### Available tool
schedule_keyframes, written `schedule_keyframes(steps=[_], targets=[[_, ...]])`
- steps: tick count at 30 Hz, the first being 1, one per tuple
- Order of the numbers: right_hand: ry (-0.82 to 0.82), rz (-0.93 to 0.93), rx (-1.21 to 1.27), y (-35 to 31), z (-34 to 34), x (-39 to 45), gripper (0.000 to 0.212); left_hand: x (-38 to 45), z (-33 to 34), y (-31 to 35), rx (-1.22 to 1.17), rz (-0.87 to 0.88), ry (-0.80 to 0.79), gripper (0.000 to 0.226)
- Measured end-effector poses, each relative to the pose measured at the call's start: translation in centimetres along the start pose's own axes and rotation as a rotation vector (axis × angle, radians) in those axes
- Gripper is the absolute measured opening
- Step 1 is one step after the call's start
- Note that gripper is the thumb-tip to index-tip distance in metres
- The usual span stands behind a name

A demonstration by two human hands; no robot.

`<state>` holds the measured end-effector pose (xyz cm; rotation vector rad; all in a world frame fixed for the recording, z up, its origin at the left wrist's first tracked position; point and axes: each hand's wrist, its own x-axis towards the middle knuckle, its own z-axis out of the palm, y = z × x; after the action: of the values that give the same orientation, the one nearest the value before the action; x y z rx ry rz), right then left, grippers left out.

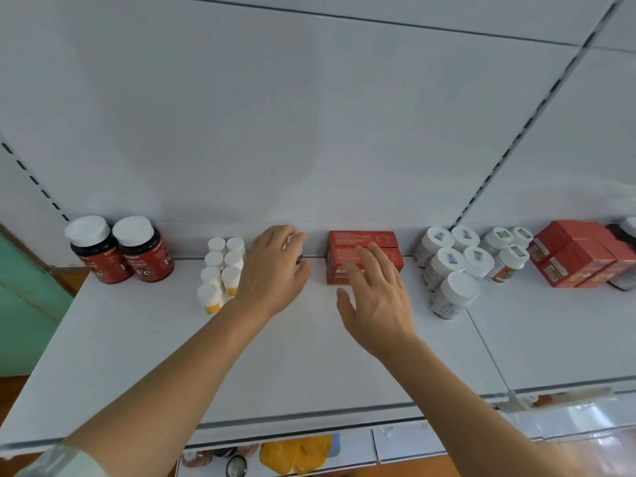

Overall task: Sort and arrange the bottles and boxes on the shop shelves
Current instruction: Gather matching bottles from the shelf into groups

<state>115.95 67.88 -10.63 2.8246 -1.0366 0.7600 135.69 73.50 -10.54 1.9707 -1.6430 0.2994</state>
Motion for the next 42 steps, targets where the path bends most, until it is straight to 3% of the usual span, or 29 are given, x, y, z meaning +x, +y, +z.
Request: schedule_keyframes(steps=[6,15,24,34,42], targets=[[-0.014,0.154,-0.105,4.0,-3.7,-3.1,0.054,1.2,0.7,7.3,-0.095,0.106,0.011,0.041],[-0.013,0.322,-0.181,13.8,-10.5,-10.8,0.057,2.3,3.7,21.0,-0.078,0.192,-0.094,0.056],[-0.079,0.473,-0.267,27.7,-19.7,-21.3,0.066,3.3,8.3,40.1,-0.086,0.225,-0.126,0.063],[-0.039,0.746,-0.31,41.8,-27.9,-31.2,0.073,6.1,16.2,60.3,-0.145,0.454,-0.238,0.064],[-0.057,0.854,-0.431,56.7,-31.7,-33.6,0.067,12.1,25.1,73.9,-0.264,0.523,-0.27,0.063]])
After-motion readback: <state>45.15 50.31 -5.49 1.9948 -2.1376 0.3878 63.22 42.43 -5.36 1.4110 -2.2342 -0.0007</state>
